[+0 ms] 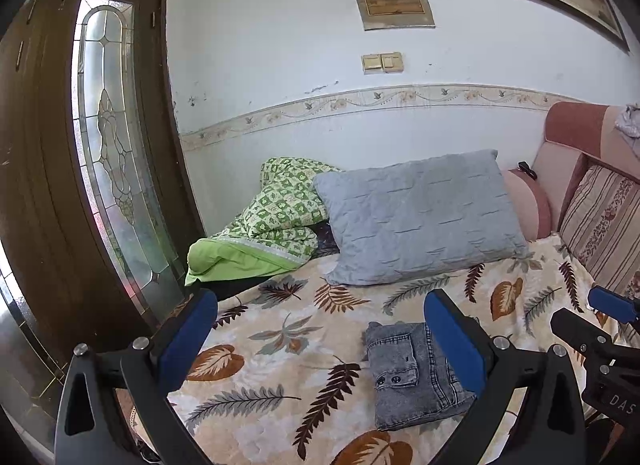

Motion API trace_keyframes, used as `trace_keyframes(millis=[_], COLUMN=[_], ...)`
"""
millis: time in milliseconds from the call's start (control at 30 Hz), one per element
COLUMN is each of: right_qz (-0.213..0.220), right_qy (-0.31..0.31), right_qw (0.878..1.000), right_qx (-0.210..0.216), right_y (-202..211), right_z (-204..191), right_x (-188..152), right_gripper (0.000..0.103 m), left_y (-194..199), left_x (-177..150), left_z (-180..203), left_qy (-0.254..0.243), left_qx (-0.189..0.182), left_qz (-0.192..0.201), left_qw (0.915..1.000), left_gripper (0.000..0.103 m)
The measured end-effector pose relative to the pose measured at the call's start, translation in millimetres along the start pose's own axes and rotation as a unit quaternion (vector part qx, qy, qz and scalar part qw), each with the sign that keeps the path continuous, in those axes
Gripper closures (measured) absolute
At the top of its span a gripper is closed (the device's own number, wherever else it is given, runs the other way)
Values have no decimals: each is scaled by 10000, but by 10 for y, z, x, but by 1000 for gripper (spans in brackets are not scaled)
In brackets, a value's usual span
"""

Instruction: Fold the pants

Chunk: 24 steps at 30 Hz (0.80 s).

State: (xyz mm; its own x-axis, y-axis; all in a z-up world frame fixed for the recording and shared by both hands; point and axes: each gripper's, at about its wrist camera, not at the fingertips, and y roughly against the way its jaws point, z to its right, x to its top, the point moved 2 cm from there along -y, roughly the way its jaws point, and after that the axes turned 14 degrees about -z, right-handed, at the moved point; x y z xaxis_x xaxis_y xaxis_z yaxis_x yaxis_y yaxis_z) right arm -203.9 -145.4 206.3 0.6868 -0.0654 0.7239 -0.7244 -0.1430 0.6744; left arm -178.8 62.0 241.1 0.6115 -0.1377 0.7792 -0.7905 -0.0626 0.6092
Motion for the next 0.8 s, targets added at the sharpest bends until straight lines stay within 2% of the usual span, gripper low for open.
trace_keyframes(millis=[800], right_qz=[-7], right_qy=[208], right_qw=[9998], right_qx=[-10], right_y=[12], right_z=[-111], right_x=[-45], right_gripper=[32], left_y=[182], left_x=[-39], left_z=[-38], left_qy=[47], left_qx=[-92], left_qz=[194], left_qw=[9998], left_gripper=[0])
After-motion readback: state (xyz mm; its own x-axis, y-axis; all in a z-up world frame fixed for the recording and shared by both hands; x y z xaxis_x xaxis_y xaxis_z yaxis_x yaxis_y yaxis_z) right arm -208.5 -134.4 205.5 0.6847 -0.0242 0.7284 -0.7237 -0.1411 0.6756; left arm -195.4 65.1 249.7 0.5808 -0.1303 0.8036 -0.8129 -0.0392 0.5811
